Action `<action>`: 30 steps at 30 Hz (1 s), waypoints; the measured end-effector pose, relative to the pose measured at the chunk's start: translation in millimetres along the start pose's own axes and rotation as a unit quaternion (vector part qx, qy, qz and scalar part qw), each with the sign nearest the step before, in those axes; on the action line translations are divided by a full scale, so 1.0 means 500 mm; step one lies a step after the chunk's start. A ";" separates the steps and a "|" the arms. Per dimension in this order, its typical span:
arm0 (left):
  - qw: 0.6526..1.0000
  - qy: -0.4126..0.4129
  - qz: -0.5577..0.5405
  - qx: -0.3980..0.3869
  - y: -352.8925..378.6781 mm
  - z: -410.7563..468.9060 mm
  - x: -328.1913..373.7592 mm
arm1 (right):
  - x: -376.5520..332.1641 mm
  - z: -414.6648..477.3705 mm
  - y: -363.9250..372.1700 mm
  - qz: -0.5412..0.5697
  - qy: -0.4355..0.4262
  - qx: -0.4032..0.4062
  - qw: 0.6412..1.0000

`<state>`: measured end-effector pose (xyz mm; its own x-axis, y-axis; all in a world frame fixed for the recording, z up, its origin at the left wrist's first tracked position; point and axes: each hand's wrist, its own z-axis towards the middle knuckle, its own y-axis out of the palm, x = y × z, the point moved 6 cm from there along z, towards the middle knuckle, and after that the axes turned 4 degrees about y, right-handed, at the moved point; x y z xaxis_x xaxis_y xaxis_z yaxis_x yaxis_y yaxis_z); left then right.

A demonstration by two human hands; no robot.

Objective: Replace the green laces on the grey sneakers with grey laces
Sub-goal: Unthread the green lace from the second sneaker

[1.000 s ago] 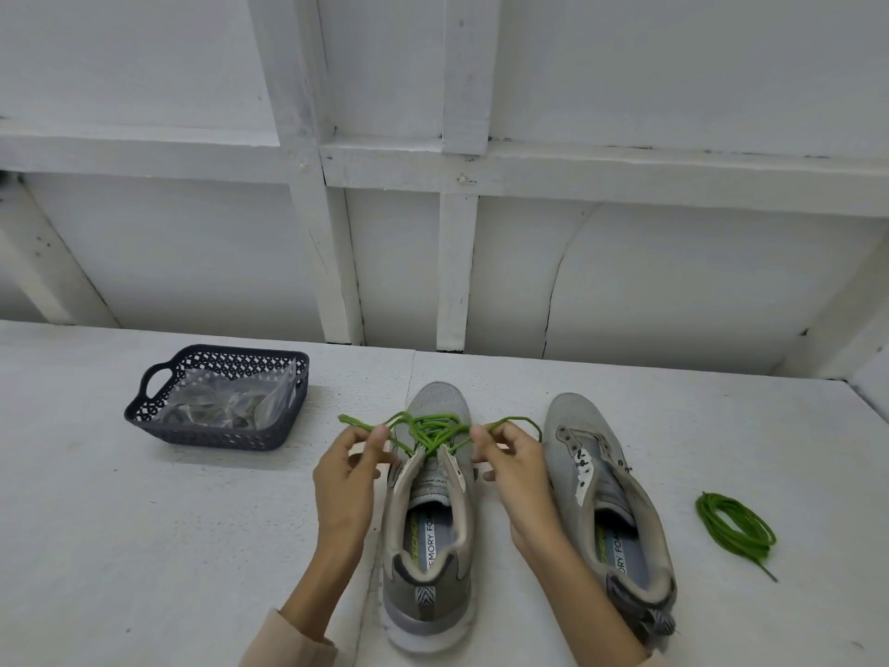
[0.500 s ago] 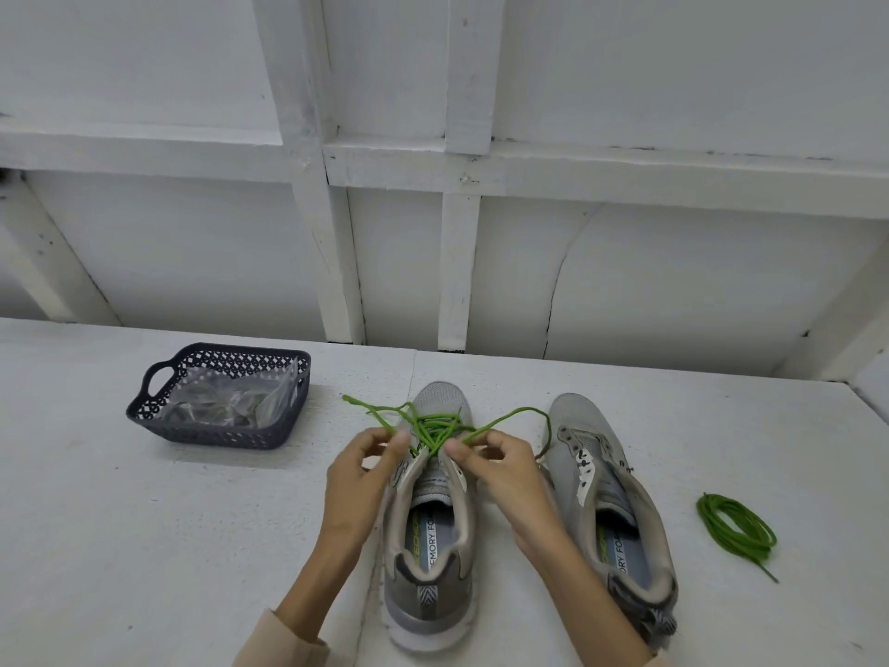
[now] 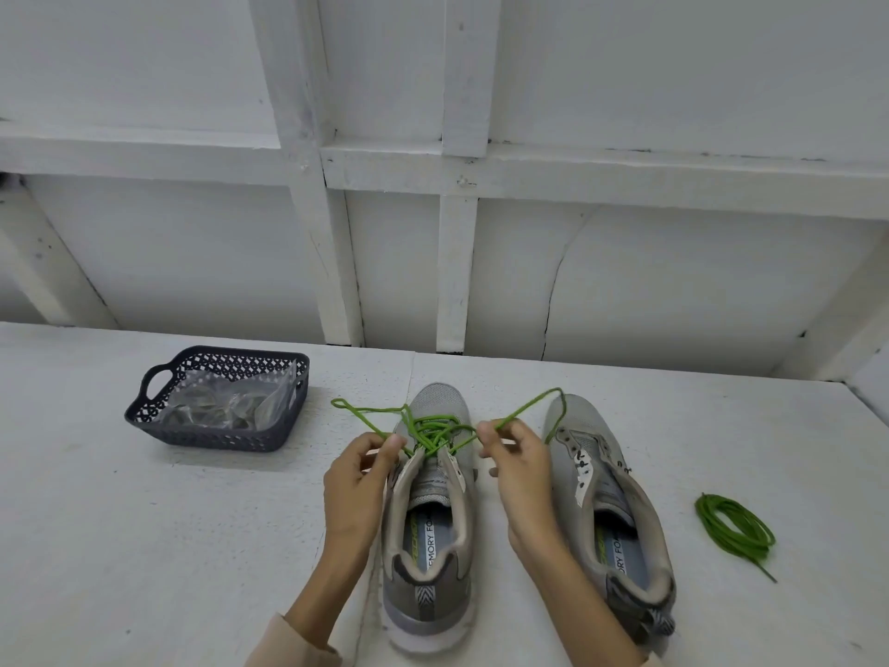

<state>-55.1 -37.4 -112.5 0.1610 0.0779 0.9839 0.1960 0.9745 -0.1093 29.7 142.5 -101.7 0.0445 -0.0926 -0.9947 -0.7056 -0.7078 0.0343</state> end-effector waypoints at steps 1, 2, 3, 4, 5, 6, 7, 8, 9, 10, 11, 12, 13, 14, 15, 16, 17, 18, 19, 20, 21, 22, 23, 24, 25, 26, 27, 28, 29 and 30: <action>1.000 -0.001 -0.001 -0.001 0.000 -0.002 0.001 | -0.002 0.000 -0.010 0.020 -0.008 0.030 0.999; 1.000 -0.003 -0.001 -0.012 0.004 -0.003 0.003 | -0.004 -0.001 -0.014 0.027 -0.010 0.034 0.999; 1.000 -0.007 0.001 -0.027 0.009 -0.005 0.004 | -0.007 -0.002 -0.007 0.022 -0.005 0.010 1.000; 0.999 -0.009 0.005 -0.041 0.014 -0.005 0.005 | -0.007 -0.005 0.007 0.011 0.010 -0.034 0.999; 0.999 -0.009 0.011 -0.052 0.017 -0.003 0.004 | -0.004 -0.010 0.023 -0.002 0.023 -0.080 0.997; 0.998 -0.009 0.015 -0.057 0.017 -0.002 0.004 | -0.002 -0.014 0.033 -0.019 0.028 -0.108 0.994; 0.998 -0.007 0.018 -0.055 0.015 0.000 0.003 | 0.000 -0.013 0.033 -0.030 0.022 -0.106 0.994; 0.999 -0.007 0.017 -0.042 0.010 0.001 0.004 | -0.002 -0.008 0.027 -0.023 0.014 -0.080 0.996; 1.000 -0.008 0.012 -0.020 0.003 0.002 0.004 | -0.002 -0.004 0.015 -0.005 0.005 -0.039 0.999; 1.000 -0.010 0.005 0.008 -0.006 0.003 0.004 | -0.002 0.000 0.003 0.022 -0.002 0.001 1.000; 0.999 -0.011 -0.004 0.032 -0.013 0.003 0.006 | 0.000 0.003 -0.006 0.040 -0.007 0.024 0.999; 0.999 -0.008 -0.010 0.040 -0.017 0.004 0.009 | 0.001 0.004 -0.008 0.037 -0.008 0.025 0.999; 1.000 -0.003 -0.008 0.030 -0.015 0.004 0.013 | 0.001 0.003 -0.001 0.018 -0.002 0.002 1.000; 1.000 0.003 0.001 0.007 -0.008 0.004 0.015 | 0.003 0.000 0.011 -0.004 0.011 -0.034 0.999; 1.000 0.004 0.015 -0.023 0.002 0.003 0.015 | 0.007 -0.003 0.023 -0.019 0.022 -0.069 0.997; 0.998 0.003 0.026 -0.049 0.010 0.002 0.012 | 0.010 -0.004 0.030 -0.030 0.026 -0.084 0.996; 0.998 0.004 0.033 -0.061 0.014 0.000 0.009 | 0.014 -0.002 0.030 -0.031 0.027 -0.078 0.996; 0.998 0.005 0.035 -0.058 0.014 0.000 0.007 | 0.016 0.002 0.025 -0.020 0.029 -0.054 0.998; 0.999 0.006 0.030 -0.041 0.009 0.000 0.006 | 0.018 0.004 0.016 0.002 0.030 -0.024 0.999; 1.000 0.005 0.021 -0.022 0.003 0.001 0.005 | 0.018 0.004 0.009 0.025 0.031 -0.001 0.999; 1.000 0.003 0.012 -0.010 -0.002 0.002 0.004 | 0.019 0.004 0.006 0.033 0.030 0.008 0.999; 1.000 0.002 0.008 -0.011 -0.004 0.002 0.004 | 0.018 0.003 0.008 0.027 0.027 -0.003 0.999; 1.000 0.001 0.011 -0.025 -0.001 0.002 0.005 | 0.017 0.001 0.015 0.008 0.027 -0.030 0.999; 0.999 -0.003 0.016 -0.046 0.004 0.001 0.004 | 0.017 -0.001 0.023 -0.012 0.029 -0.062 0.998; 0.998 -0.007 0.021 -0.062 0.010 0.000 0.003 | 0.019 -0.002 0.030 -0.029 0.027 -0.084 0.996; 0.997 -0.011 0.023 -0.066 0.012 -0.001 0.002 | 0.020 -0.001 0.032 -0.036 0.023 -0.088 0.995; 0.998 -0.012 0.018 -0.058 0.009 -0.001 0.002 | 0.020 0.002 0.029 -0.029 0.018 -0.072 0.997; 0.999 -0.011 0.009 -0.040 0.005 0.000 0.003 | 0.016 0.006 0.021 0.000 0.014 -0.038 0.999; 1.000 -0.011 -0.001 -0.021 -0.001 0.002 0.003 | 0.011 0.008 0.009 0.041 0.011 0.004 0.999; 1.000 -0.012 -0.008 -0.009 -0.006 0.004 0.003 | 0.006 0.009 -0.002 0.076 0.011 0.040 0.996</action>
<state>-57.3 -39.8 -110.5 0.1337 0.0684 0.9887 0.2164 0.9715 -0.0965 27.3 146.3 -105.0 -0.0526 -0.2113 -0.9760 -0.7598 -0.6258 0.1765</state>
